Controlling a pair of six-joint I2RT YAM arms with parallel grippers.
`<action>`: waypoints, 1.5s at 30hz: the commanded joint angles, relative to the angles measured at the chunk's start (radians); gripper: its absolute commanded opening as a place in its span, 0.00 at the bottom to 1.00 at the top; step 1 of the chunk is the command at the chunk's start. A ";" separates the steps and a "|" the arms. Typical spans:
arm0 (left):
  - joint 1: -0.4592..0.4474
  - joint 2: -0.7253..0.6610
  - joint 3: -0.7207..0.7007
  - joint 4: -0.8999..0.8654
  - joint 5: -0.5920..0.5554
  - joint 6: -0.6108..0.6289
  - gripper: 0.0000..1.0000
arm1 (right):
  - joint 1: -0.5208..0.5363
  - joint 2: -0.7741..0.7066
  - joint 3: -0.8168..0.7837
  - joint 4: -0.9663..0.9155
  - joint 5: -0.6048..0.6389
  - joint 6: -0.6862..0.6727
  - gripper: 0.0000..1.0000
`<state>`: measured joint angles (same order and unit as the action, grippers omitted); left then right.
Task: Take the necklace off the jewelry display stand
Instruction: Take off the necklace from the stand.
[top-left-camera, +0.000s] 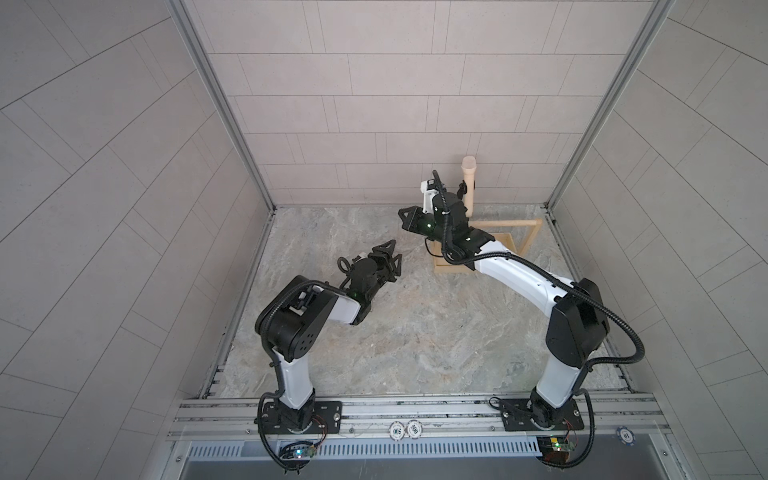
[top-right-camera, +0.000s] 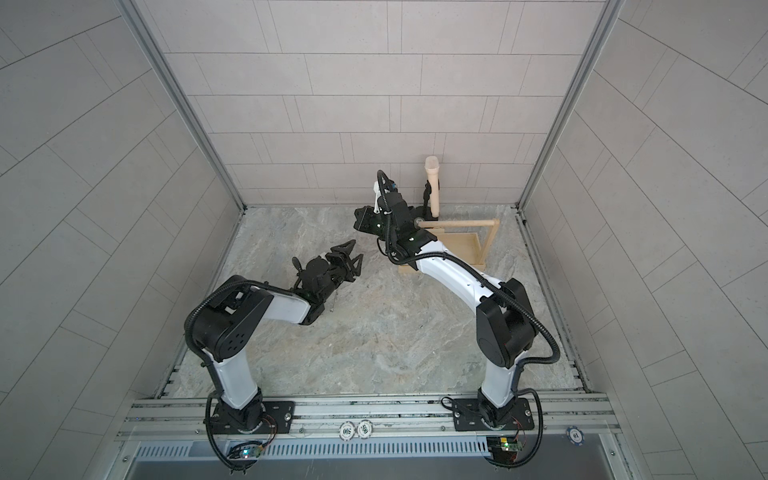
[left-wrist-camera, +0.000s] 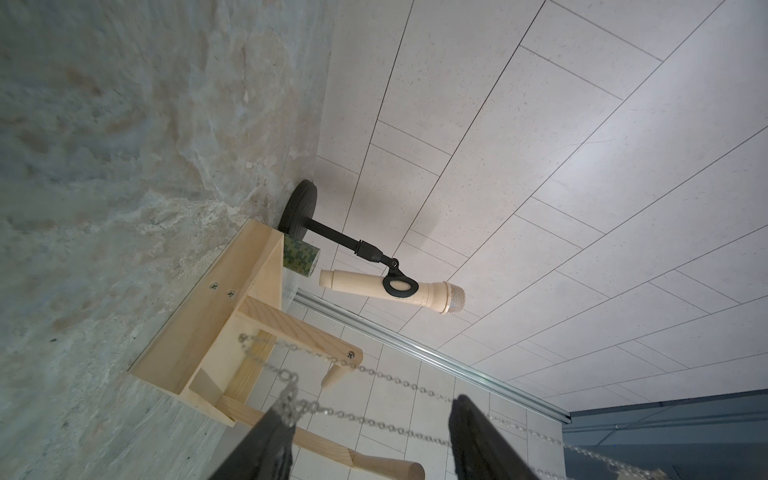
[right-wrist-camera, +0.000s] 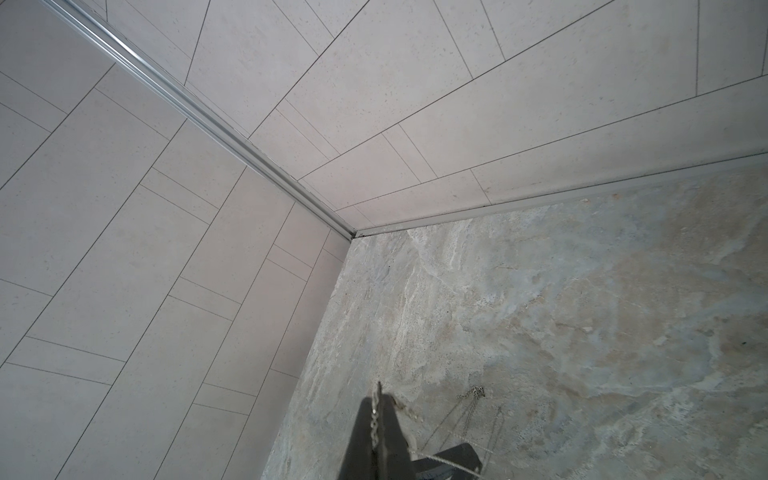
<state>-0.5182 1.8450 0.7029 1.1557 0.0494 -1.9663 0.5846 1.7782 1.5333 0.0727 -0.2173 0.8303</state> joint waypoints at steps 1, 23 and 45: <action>-0.006 0.003 0.019 0.035 -0.016 -0.031 0.61 | 0.007 -0.042 -0.008 0.050 -0.005 0.035 0.00; -0.019 0.063 0.030 0.087 -0.036 -0.043 0.41 | 0.007 -0.071 -0.032 0.059 -0.009 0.042 0.00; -0.025 0.108 0.049 0.122 -0.047 -0.058 0.35 | 0.006 -0.090 -0.050 0.068 -0.012 0.054 0.00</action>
<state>-0.5373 1.9373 0.7311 1.2293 0.0051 -1.9934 0.5846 1.7386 1.4971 0.1089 -0.2256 0.8696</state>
